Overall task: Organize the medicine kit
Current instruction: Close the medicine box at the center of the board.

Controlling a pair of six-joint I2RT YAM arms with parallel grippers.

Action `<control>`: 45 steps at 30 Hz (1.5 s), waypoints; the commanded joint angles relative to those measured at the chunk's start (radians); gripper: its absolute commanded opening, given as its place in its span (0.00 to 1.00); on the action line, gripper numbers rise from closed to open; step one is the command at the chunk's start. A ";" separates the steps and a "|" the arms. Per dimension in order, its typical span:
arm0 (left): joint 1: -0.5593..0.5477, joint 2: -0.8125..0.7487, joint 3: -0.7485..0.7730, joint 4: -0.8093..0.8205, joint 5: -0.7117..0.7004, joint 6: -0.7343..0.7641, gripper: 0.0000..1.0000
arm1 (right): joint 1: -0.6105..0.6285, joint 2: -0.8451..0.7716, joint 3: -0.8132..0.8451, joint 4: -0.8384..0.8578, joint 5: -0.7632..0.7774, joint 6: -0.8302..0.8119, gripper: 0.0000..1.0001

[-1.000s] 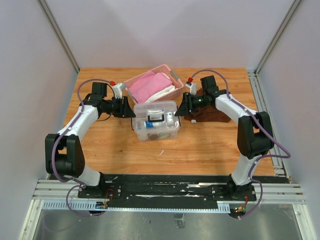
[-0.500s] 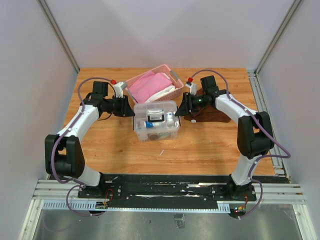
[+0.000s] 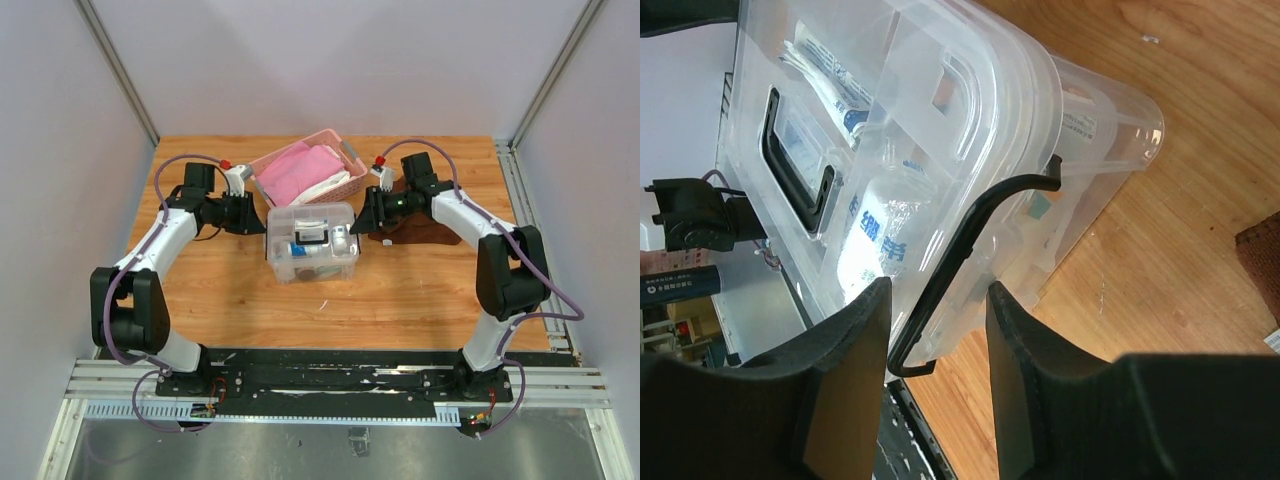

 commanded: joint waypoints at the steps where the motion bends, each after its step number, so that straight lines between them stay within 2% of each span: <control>1: -0.018 -0.012 0.001 -0.028 0.004 0.006 0.29 | 0.045 -0.027 -0.036 -0.053 0.024 -0.096 0.27; 11: -0.012 -0.112 0.001 -0.008 -0.068 0.033 0.51 | 0.039 -0.094 -0.061 -0.066 0.024 -0.126 0.33; 17: -0.007 -0.185 -0.006 0.033 -0.138 0.048 0.63 | 0.035 -0.104 -0.052 -0.096 0.070 -0.156 0.40; 29: -0.006 -0.320 -0.080 0.098 -0.230 0.086 0.69 | 0.021 -0.062 0.035 -0.163 0.096 -0.188 0.51; 36: 0.000 -0.440 -0.150 0.156 -0.345 0.118 0.92 | -0.027 -0.065 0.098 -0.223 0.092 -0.218 0.65; 38: 0.008 -0.470 -0.168 0.177 -0.372 0.121 0.98 | -0.045 -0.085 0.103 -0.237 0.112 -0.232 0.66; 41: 0.029 -0.512 -0.198 0.225 -0.388 0.125 0.99 | -0.062 -0.126 0.118 -0.279 0.174 -0.278 0.68; 45: 0.046 -0.581 -0.269 0.347 -0.436 0.108 0.99 | -0.064 -0.193 0.136 -0.367 0.386 -0.371 0.70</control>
